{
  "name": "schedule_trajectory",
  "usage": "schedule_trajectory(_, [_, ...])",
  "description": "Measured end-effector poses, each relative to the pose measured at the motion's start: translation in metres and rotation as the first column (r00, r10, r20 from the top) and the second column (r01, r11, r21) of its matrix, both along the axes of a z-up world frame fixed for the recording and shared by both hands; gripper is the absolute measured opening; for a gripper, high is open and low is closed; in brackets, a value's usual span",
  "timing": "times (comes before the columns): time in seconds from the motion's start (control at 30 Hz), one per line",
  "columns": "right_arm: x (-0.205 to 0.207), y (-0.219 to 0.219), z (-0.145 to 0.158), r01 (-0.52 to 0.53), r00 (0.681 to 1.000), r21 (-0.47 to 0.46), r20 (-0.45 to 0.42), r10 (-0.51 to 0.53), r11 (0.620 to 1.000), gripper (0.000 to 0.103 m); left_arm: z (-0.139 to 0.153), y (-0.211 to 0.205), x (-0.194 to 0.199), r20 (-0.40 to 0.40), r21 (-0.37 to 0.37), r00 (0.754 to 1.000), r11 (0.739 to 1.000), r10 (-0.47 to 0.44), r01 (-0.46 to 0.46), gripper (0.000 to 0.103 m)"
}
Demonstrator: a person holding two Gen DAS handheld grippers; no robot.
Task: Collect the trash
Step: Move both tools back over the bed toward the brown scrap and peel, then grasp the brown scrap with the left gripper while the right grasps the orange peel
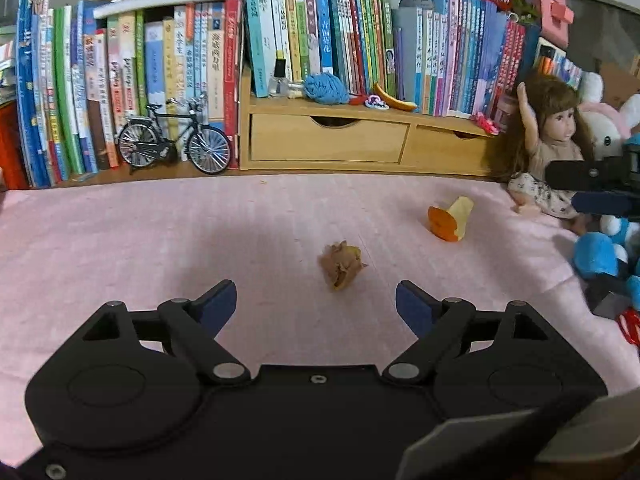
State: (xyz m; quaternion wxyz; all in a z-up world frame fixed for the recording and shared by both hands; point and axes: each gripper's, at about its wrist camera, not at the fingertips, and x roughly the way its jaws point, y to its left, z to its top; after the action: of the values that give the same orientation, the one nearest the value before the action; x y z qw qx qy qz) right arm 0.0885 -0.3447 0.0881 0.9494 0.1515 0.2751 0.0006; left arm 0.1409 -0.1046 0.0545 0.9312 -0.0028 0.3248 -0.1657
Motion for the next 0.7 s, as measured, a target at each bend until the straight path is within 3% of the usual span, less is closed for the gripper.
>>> schedule_trajectory(0.13, [0.022, 0.000, -0.023, 0.014, 1.000, 0.025, -0.011, -0.013, 1.000, 0.090, -0.021, -0.016, 0.015, 0.024, -0.039, 0.999, 0.998, 0.044, -0.043, 0.087])
schedule_trajectory(0.33, [0.048, -0.005, -0.054, 0.003, 0.999, 0.043, -0.037, -0.001, 0.999, 0.083, -0.041, -0.032, 0.042, -0.030, -0.035, 0.995, 0.995, 0.093, -0.094, 0.087])
schedule_trajectory(0.57, [0.072, -0.001, -0.074, -0.035, 0.999, -0.055, -0.044, 0.032, 0.998, 0.073, -0.054, -0.045, 0.061, -0.038, -0.030, 0.992, 0.992, 0.118, -0.120, 0.081])
schedule_trajectory(0.63, [0.078, 0.003, -0.078, -0.050, 0.998, -0.091, -0.040, 0.047, 0.995, 0.072, -0.056, -0.050, 0.064, -0.030, -0.027, 0.994, 0.994, 0.105, -0.106, 0.075])
schedule_trajectory(0.7, [0.083, 0.006, -0.081, -0.065, 0.997, -0.108, -0.038, 0.061, 0.992, 0.072, -0.057, -0.053, 0.064, -0.013, -0.017, 0.996, 0.996, 0.091, -0.091, 0.055])
